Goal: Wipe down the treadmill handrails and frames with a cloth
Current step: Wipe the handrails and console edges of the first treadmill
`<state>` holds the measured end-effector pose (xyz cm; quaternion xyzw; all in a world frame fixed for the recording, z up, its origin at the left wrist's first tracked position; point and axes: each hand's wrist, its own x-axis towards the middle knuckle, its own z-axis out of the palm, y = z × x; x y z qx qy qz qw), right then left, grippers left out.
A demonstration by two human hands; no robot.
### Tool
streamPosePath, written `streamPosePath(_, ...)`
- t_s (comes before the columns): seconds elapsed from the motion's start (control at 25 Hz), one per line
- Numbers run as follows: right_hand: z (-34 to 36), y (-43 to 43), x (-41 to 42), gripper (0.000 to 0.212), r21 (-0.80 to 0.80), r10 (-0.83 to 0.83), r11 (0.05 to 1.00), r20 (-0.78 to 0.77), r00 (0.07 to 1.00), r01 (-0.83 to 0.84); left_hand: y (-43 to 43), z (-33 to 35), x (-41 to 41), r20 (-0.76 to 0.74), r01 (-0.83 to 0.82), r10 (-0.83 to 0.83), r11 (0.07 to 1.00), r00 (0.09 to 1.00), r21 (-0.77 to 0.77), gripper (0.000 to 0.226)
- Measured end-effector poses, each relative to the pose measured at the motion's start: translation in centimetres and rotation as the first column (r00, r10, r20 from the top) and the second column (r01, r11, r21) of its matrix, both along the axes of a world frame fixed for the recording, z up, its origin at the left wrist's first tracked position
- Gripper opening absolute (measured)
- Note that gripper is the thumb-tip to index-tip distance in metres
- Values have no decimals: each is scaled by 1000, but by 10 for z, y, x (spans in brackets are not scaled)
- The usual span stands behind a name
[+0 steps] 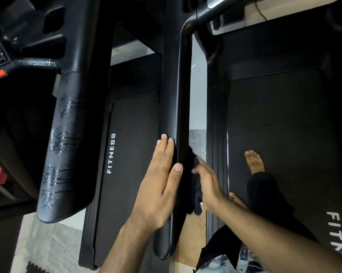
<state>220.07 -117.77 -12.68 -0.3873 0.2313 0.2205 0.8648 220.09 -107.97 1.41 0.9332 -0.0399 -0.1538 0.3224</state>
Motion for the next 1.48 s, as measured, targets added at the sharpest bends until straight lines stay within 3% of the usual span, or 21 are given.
streamPosePath(0.08,4,-4,27,56,-53,-66,996,5,998,66,0,-2,4,11,12,-12,1000,1000,5,59)
streamPosePath(0.24,4,0,18,62,-31,12,999,78,997,-9,-5,-1,17,17,31,-31,999,999,14,60)
streamPosePath(0.32,0,-8,48,63,-24,-54,998,14,998,55,-6,-2,28,20,47,-47,998,999,34,60)
streamPosePath(0.56,9,-6,56,41,43,-40,998,14,999,40,-12,-1,55,23,47,-47,999,999,19,58)
streamPosePath(0.68,4,-16,101,41,-11,-120,993,26,992,121,-14,-3,70,22,43,-43,999,999,19,58)
streamPosePath(0.84,13,-13,93,42,81,-46,995,-49,998,50,-22,0,86,25,44,-44,999,999,8,57)
streamPosePath(0.96,10,-26,141,36,36,-127,991,-22,992,128,-24,-2,99,28,46,-47,999,999,15,57)
streamPosePath(1.16,11,-25,134,38,89,-24,996,-60,998,29,-28,-2,118,26,33,-34,999,999,18,57)
streamPosePath(1.32,9,-34,196,28,-45,-100,994,-53,994,98,-31,-3,137,25,21,-21,1000,999,18,57)
streamPosePath(1.4,13,-33,183,23,-14,12,1000,-80,997,-14,-36,-3,146,24,18,-18,1000,1000,10,57)
streamPosePath(1.48,12,-37,195,27,20,-19,1000,-75,997,20,-38,-3,156,32,27,-28,999,999,19,57)
